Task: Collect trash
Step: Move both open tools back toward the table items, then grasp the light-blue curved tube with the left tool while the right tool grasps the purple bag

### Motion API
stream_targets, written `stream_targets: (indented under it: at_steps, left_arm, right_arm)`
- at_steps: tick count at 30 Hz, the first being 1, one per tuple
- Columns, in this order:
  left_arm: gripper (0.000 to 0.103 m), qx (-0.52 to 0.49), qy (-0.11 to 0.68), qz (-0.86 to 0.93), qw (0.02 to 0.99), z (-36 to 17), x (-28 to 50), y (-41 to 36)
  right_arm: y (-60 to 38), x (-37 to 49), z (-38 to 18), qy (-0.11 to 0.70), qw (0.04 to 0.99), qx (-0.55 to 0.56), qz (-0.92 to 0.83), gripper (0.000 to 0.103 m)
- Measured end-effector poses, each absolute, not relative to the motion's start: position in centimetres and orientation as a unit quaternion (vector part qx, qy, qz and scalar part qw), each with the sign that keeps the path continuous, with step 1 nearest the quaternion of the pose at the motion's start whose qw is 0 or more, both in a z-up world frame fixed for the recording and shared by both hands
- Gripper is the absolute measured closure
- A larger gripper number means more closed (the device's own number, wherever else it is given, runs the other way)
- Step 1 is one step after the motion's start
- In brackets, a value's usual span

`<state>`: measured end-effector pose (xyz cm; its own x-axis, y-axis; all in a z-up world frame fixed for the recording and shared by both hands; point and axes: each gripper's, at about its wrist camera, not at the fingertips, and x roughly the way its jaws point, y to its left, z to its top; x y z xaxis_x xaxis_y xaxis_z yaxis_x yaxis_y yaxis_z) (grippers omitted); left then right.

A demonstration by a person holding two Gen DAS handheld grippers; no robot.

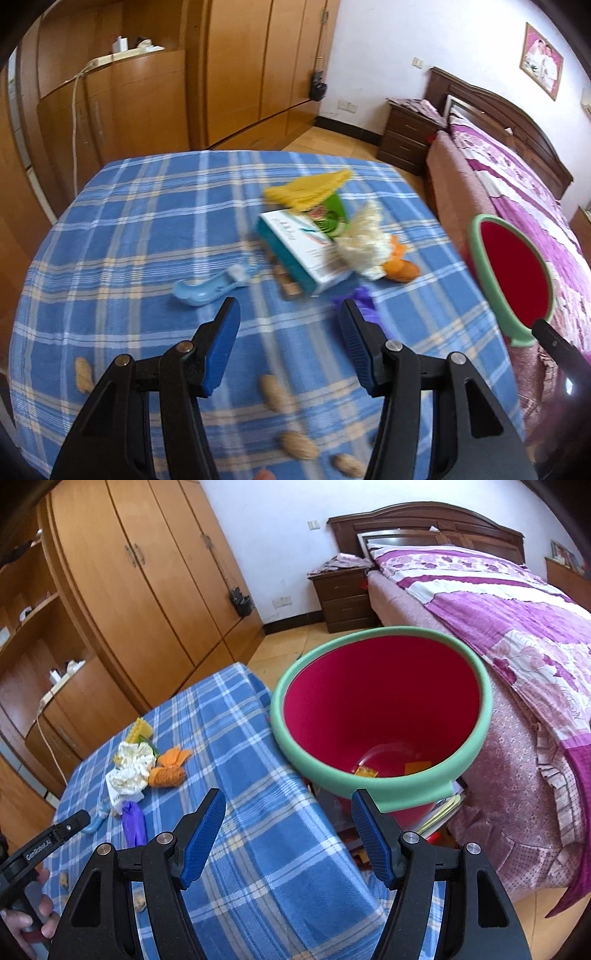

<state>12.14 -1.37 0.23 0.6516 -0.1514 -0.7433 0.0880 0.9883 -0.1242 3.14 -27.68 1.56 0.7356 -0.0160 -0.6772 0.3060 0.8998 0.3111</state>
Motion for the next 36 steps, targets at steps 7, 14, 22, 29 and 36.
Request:
stream_targets:
  at_steps: [7, 14, 22, 29, 36]
  left_arm:
    - [0.047, -0.04, 0.418, -0.028, 0.907, -1.0, 13.8, 1.4]
    - [0.047, -0.013, 0.431, -0.016, 0.902, -2.6, 16.2, 2.6]
    - [0.047, 0.007, 0.45, -0.026, 0.893, -4.1, 18.3, 2.5]
    - [0.047, -0.002, 0.445, -0.018, 0.895, -4.7, 19.1, 2.6]
    - [0.053, 0.003, 0.438, -0.033, 0.898, -4.6, 19.5, 2.2]
  right_arm:
    - [-26.3, 4.0, 0.6, 0.372, 0.904, 0.196, -0.073, 0.031]
    - [-25.2, 4.7, 0.3, 0.383, 0.903, 0.185, -0.061, 0.031]
    - [-23.9, 5.5, -0.1, 0.396, 0.9, 0.173, -0.05, 0.031]
    - [-23.4, 5.9, -0.3, 0.403, 0.899, 0.166, -0.045, 0.031]
    - [-22.8, 6.3, -0.1, 0.405, 0.899, 0.162, -0.038, 0.031]
